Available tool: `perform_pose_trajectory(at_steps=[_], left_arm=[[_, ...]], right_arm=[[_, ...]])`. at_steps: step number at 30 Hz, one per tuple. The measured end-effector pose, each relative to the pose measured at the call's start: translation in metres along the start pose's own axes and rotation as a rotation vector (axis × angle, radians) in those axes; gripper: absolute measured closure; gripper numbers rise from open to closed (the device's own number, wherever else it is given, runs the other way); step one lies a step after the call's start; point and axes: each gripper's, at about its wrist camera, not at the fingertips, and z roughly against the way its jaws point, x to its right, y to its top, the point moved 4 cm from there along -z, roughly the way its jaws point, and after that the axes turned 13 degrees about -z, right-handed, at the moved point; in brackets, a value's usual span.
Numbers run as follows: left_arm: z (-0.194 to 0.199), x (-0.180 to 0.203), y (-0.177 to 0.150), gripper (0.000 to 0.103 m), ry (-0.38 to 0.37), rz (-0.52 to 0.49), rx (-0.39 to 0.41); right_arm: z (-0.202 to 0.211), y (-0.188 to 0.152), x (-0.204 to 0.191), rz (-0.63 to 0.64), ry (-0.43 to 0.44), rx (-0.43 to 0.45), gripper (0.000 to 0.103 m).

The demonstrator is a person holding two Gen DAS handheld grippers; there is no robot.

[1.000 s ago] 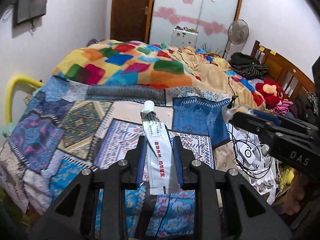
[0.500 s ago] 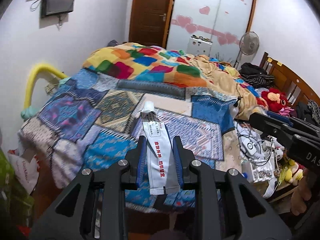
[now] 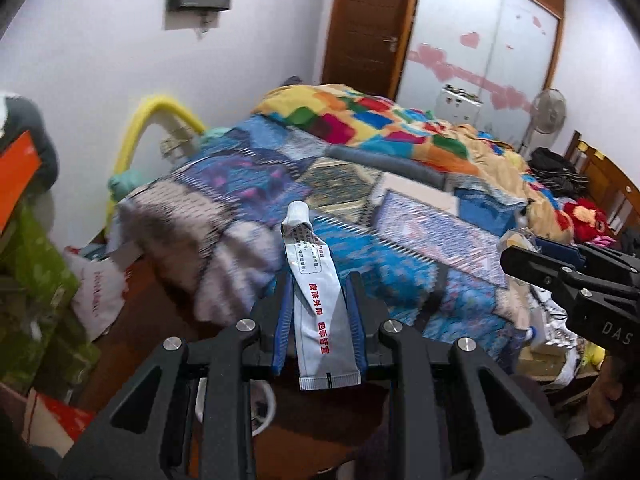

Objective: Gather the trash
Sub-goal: 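Carry the white tube and clear bag over the white bin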

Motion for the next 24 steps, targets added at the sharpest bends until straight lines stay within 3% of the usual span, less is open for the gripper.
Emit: perform_pose_trajectory(at_steps=[14,24], left_arm=[[0.009,-0.105,-0.091,0.077,0.098,0.151,-0.11],[-0.022,-0.135,-0.144,0.077,0.084,0.24,-0.235]], right_arm=[[-0.061,-0.041,-0.119,0.192,0.086,-0.137,0.068],[-0.131,-0.08,-0.148,0.222,0.12,-0.351,0.068]])
